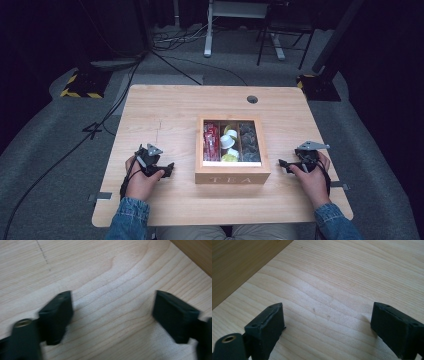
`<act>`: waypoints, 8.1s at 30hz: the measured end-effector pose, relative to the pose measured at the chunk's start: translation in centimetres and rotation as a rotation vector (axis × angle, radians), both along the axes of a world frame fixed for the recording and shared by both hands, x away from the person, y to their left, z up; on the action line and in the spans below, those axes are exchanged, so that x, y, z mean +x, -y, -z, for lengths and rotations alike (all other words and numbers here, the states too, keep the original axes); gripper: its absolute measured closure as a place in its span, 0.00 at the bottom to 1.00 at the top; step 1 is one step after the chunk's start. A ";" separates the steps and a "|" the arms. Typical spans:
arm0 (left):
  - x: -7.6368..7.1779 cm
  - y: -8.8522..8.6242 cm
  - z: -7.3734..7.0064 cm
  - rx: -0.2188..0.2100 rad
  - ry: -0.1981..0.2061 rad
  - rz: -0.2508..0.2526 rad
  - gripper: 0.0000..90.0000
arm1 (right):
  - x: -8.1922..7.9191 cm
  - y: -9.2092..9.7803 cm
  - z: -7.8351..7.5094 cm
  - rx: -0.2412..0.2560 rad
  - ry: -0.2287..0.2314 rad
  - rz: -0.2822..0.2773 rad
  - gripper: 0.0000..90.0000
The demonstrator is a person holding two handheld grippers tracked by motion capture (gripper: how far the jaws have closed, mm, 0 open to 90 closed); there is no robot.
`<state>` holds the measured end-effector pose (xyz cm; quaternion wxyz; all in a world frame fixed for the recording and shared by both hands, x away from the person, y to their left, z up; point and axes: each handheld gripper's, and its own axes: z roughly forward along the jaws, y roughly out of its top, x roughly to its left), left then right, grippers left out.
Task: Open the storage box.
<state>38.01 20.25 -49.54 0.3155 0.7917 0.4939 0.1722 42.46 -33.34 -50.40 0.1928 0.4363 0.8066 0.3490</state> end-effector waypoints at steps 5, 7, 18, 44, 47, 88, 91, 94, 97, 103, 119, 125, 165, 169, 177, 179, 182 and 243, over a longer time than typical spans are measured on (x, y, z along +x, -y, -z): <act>-0.6 0.2 -2.4 -0.048 0.056 0.000 0.26 | -0.1 0.0 0.0 0.003 0.007 -0.008 0.16; -0.9 0.5 -3.1 -0.053 0.066 0.011 0.27 | -0.1 0.0 0.0 0.003 0.006 -0.008 0.16; -2.3 1.3 -5.3 -0.049 0.066 0.054 0.28 | -0.1 0.0 0.0 0.002 0.007 -0.009 0.16; -5.3 7.0 -7.7 -0.118 0.085 0.258 0.30 | -0.2 -0.1 0.0 0.003 0.006 -0.022 0.16; -5.5 7.6 -7.5 -0.121 0.080 0.272 0.30 | -0.2 -0.1 0.0 0.003 0.006 -0.022 0.16; -5.5 9.0 -5.8 -0.039 0.062 0.324 0.59 | -2.0 0.0 -2.8 0.028 -0.014 -0.122 0.25; -5.4 9.0 -5.8 -0.035 0.063 0.318 0.59 | -3.2 -0.6 -4.8 0.027 0.013 -0.178 0.25; -5.5 9.1 -5.9 -0.041 0.066 0.317 0.59 | -3.9 -1.1 -5.9 0.024 0.015 -0.213 0.25; -5.4 9.0 -6.1 -0.038 0.064 0.320 0.59 | -4.6 -1.6 -6.8 0.020 0.021 -0.240 0.25; -5.4 9.1 -6.2 -0.043 0.061 0.314 0.59 | -6.2 -3.2 -8.8 0.028 0.048 -0.336 0.24; -5.3 9.2 -6.5 -0.052 0.082 0.306 0.59 | -6.3 -6.8 -6.7 0.075 0.085 -0.392 0.24; -5.2 9.2 -6.4 -0.053 0.079 0.307 0.59 | -6.1 -6.9 -6.4 0.090 0.100 -0.374 0.26; -5.3 6.8 -7.4 -0.112 0.207 0.208 0.51 | -5.2 -8.0 -10.3 0.045 0.288 -0.417 0.30; -5.0 5.9 -7.4 -0.090 0.201 0.194 0.49 | -4.7 -8.0 -11.2 0.048 0.297 -0.416 0.30; -4.1 3.8 -5.8 -0.010 0.162 0.152 0.41 | -3.0 -8.1 -13.8 0.095 0.303 -0.411 0.34; -4.0 3.6 -5.6 0.000 0.154 0.152 0.39 | -2.7 -8.1 -14.2 0.100 0.299 -0.407 0.35; -3.6 3.0 -4.8 0.014 0.134 0.145 0.38 | -2.1 -8.1 -14.9 0.112 0.295 -0.409 0.37; -1.2 -0.8 0.8 -0.013 0.044 0.038 0.25 | 9.8 -10.1 -20.2 0.299 0.266 -0.292 0.49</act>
